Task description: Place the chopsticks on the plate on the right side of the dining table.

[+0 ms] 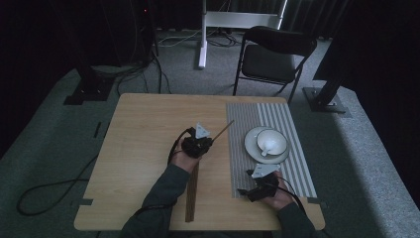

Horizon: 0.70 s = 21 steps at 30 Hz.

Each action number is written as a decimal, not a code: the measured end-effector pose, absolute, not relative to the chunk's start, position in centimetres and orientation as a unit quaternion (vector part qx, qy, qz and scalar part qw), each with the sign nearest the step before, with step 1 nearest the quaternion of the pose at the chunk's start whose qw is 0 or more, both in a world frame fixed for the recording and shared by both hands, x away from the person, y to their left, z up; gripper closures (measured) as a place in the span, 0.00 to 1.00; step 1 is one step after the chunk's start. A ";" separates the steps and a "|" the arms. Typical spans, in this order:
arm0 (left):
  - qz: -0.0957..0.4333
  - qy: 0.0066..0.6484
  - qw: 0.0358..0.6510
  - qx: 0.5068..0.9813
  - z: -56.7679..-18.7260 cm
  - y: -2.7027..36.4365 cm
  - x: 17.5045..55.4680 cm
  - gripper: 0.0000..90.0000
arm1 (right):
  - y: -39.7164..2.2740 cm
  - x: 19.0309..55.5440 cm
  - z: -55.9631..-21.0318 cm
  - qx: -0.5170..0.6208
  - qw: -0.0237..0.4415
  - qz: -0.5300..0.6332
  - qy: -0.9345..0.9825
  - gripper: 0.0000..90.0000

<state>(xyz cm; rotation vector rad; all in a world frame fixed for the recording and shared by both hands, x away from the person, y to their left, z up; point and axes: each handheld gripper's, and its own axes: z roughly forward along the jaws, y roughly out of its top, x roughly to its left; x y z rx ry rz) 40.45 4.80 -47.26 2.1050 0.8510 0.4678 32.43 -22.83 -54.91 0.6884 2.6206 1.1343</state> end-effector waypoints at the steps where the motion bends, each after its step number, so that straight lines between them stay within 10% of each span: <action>1: 0.186 0.334 0.400 0.833 -47.2 4.7 40.6 0.95 | -22.8 32.4 -54.9 0.233 0.102 0.384 0.888 0.17; 21: 0.182 0.303 0.404 0.844 -46.5 1.6 42.4 0.95 | -22.8 32.4 -54.9 0.234 0.102 0.384 0.888 0.17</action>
